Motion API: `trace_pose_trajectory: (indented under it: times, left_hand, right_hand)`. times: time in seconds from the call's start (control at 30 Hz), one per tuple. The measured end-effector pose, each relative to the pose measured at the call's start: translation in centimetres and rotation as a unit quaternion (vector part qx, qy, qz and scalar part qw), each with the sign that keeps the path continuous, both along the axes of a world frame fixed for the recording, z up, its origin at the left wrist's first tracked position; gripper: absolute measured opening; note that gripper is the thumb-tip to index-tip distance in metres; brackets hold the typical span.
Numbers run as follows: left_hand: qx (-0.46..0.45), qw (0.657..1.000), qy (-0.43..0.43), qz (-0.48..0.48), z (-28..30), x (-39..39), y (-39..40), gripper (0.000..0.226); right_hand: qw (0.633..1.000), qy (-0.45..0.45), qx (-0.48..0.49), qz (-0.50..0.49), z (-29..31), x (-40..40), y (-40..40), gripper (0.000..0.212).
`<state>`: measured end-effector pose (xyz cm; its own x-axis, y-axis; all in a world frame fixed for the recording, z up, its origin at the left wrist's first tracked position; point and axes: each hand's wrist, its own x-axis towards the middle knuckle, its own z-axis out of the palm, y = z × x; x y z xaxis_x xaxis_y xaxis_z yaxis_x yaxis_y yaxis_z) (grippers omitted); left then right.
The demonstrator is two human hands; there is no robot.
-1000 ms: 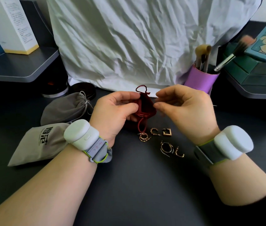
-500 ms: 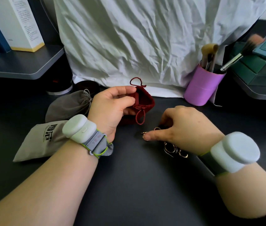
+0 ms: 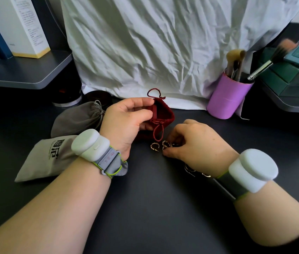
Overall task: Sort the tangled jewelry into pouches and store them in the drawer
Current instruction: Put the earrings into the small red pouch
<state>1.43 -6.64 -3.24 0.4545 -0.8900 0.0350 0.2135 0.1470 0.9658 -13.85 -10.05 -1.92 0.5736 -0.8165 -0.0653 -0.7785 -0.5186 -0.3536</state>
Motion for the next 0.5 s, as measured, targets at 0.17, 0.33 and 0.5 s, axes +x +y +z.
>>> trace_pose_trajectory:
  times: [0.17,0.33,0.5]
  left_hand:
    - [0.000,1.000,-0.001,-0.001,-0.02,0.08,0.04,0.027]
    - [-0.003,1.000,-0.007,-0.003,-0.19,0.08,-0.06,0.027]
    - [-0.008,1.000,-0.010,-0.001,-0.29,0.29,-0.11,0.029]
  right_hand:
    - [1.000,-0.019,0.002,0.005,0.14,-0.10,0.03,0.017]
    - [0.999,-0.026,-0.047,0.012,0.09,-0.15,0.06,0.010]
    - [0.996,-0.083,-0.041,-0.002,0.26,-0.57,-0.45,0.007]
